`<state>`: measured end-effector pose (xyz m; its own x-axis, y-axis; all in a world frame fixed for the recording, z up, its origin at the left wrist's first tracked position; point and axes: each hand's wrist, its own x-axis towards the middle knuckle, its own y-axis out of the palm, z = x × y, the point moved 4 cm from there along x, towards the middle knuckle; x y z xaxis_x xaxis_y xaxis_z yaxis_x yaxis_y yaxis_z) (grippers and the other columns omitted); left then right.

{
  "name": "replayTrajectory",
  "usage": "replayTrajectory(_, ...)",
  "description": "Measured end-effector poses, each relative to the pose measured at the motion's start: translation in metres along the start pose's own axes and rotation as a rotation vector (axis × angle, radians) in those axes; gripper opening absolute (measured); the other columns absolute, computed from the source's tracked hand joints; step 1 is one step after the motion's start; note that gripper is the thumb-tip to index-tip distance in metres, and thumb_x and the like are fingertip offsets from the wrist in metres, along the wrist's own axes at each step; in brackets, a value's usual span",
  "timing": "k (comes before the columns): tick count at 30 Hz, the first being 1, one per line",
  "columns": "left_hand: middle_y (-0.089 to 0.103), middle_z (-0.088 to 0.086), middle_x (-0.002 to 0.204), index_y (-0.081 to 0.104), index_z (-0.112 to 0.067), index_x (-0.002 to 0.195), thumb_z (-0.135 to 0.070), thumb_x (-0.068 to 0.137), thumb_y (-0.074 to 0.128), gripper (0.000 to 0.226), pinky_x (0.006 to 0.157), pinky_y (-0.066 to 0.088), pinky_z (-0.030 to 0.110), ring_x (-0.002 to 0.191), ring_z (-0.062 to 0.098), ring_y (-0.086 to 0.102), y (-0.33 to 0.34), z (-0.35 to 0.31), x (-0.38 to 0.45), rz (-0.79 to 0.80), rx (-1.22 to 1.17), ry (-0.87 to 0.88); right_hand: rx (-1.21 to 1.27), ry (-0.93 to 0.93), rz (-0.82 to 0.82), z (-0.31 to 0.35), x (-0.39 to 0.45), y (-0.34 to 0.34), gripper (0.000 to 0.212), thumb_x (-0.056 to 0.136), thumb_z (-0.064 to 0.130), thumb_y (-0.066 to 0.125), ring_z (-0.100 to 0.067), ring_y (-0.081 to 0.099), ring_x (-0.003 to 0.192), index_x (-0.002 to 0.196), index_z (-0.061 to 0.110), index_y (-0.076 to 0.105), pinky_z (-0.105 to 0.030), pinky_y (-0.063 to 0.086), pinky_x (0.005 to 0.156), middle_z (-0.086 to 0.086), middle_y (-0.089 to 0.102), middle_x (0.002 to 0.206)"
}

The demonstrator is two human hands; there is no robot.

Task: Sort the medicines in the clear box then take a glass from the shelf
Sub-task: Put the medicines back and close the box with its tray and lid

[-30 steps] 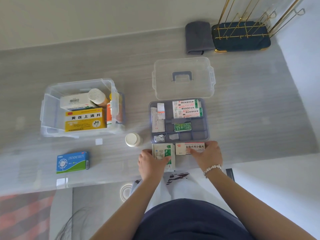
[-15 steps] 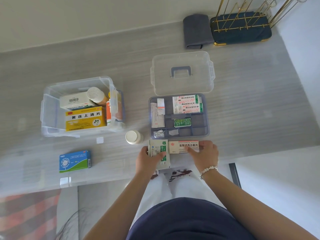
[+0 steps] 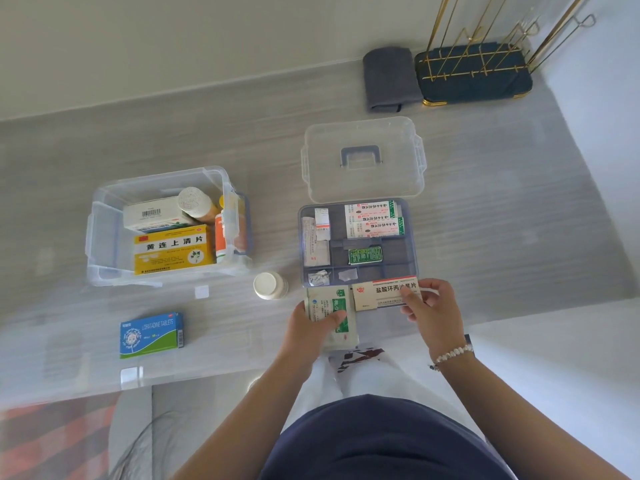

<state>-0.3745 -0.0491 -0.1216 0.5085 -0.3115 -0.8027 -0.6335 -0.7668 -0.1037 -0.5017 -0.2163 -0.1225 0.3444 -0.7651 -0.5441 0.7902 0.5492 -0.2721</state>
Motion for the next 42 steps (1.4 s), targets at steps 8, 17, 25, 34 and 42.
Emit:
replayTrajectory(8, 0.074, -0.012, 0.083, 0.062, -0.027, 0.092, -0.013, 0.079, 0.071, 0.021, 0.062, 0.052, 0.020, 0.077, 0.004, 0.070, -0.012, -0.053, -0.015, 0.062, -0.105, 0.209, 0.135, -0.166, -0.038, 0.057, -0.006, 0.004, 0.019, 0.085, 0.016, 0.062, -0.002, 0.061, 0.049, 0.090, 0.018, 0.043, -0.012, 0.050, 0.050, -0.002, 0.068, 0.080)
replayTrajectory(17, 0.070, -0.017, 0.087, 0.057, -0.036, 0.095, -0.020, 0.078, 0.072, 0.027, 0.057, 0.052, 0.018, 0.076, 0.001, 0.067, -0.089, -0.096, -0.020, -0.080, -0.188, 0.342, 0.265, -0.250, 0.079, 0.124, -0.026, 0.070, 0.021, 0.085, 0.008, 0.062, -0.004, 0.064, 0.049, 0.098, 0.013, 0.046, -0.015, 0.052, 0.050, -0.004, 0.068, 0.082)
replayTrajectory(25, 0.072, -0.005, 0.103, 0.062, -0.030, 0.105, -0.018, 0.086, 0.063, 0.023, 0.082, 0.054, 0.040, 0.094, 0.016, 0.068, -0.194, -0.095, -0.019, -0.135, -0.454, 0.362, 0.222, -0.303, 0.177, 0.159, -0.050, 0.162, 0.023, 0.085, 0.011, 0.063, -0.005, 0.064, 0.050, 0.104, 0.015, 0.052, -0.016, 0.053, 0.051, -0.004, 0.069, 0.078)
replayTrajectory(34, 0.073, -0.002, 0.091, 0.061, -0.021, 0.099, -0.020, 0.087, 0.062, 0.012, 0.070, 0.055, 0.034, 0.082, 0.015, 0.070, -0.317, -0.094, 0.005, -0.288, -0.349, 0.399, 0.108, -0.280, 0.203, 0.167, -0.058, 0.254, 0.026, 0.083, 0.011, 0.064, -0.006, 0.065, 0.050, 0.103, 0.020, 0.049, -0.016, 0.052, 0.046, -0.003, 0.068, 0.078)
replayTrajectory(42, 0.073, -0.002, 0.090, 0.061, -0.017, 0.099, -0.016, 0.087, 0.062, 0.012, 0.057, 0.053, 0.025, 0.077, 0.012, 0.070, -0.350, -0.087, 0.023, -0.254, -0.300, 0.346, -0.290, -0.199, 0.227, 0.144, -0.053, 0.312, 0.023, 0.080, 0.015, 0.064, -0.024, 0.069, 0.067, 0.095, 0.022, 0.048, -0.042, 0.058, 0.070, -0.010, 0.070, 0.084)
